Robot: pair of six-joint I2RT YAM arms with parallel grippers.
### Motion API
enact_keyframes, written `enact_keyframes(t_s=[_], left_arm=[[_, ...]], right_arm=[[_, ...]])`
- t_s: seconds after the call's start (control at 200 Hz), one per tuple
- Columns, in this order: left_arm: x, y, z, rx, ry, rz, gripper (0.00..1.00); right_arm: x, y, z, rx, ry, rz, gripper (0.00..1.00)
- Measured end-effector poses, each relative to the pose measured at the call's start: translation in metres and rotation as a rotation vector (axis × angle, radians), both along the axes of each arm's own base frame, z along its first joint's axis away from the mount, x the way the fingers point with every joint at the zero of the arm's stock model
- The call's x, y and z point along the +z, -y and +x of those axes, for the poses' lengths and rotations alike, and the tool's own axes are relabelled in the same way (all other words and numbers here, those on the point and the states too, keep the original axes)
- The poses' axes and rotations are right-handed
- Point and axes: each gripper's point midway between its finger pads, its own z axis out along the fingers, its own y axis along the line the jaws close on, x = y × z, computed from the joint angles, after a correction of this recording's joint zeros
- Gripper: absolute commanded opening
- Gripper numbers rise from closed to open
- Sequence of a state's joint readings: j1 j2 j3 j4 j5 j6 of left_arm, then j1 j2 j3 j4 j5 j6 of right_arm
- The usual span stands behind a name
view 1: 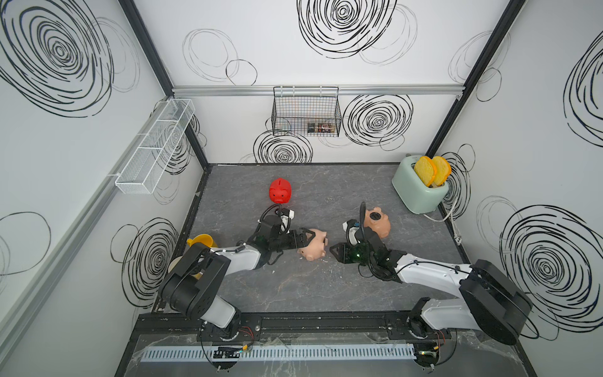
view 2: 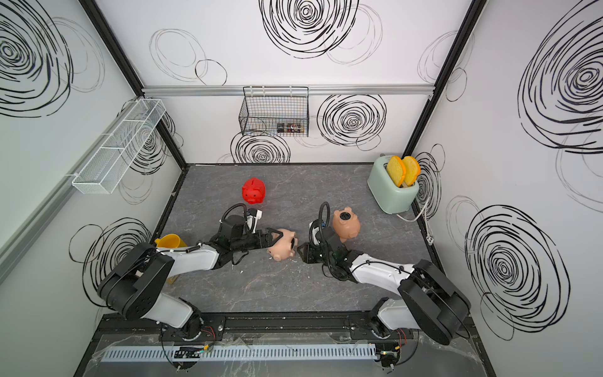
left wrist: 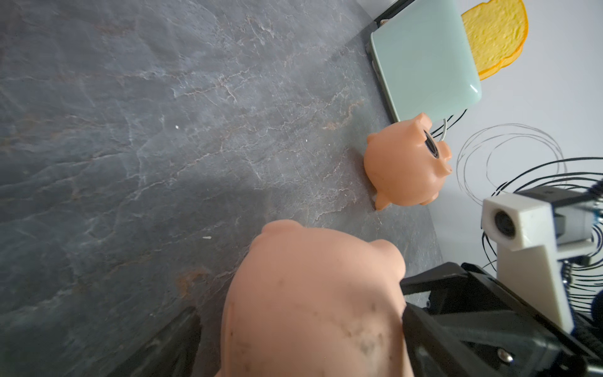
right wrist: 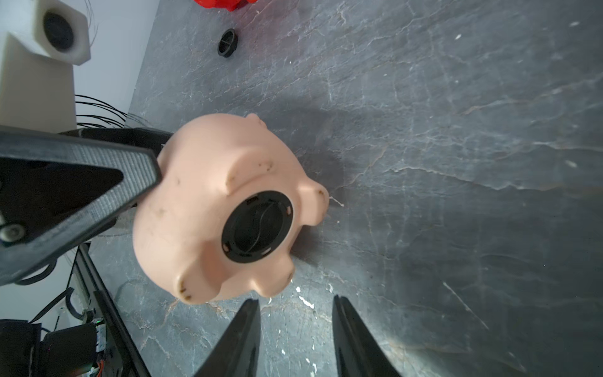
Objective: Open piggy banks
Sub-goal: Adjust the piggy bank at the center of the board.
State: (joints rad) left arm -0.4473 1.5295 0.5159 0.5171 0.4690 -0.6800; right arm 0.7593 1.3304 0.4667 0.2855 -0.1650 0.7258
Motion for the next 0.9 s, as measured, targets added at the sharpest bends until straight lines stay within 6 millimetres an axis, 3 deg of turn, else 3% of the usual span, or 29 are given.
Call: enact_keyframes(t_s=[0.26,0.515,0.901], left_arm=[[-0.001,0.001,-0.005,-0.019,0.002,-0.018,0.98],[-0.001,0.000,-0.004,-0.011,-0.003,-0.020,0.97],[-0.003,-0.031,0.007,0.089,-0.012,-0.012,0.98]], right_arm=[[-0.021,-0.007,0.013,-0.017,-0.078,0.007,0.29],[-0.023,-0.029,0.022,0.015,-0.089,0.004,0.29],[-0.022,-0.075,0.013,0.118,-0.092,0.013,0.28]])
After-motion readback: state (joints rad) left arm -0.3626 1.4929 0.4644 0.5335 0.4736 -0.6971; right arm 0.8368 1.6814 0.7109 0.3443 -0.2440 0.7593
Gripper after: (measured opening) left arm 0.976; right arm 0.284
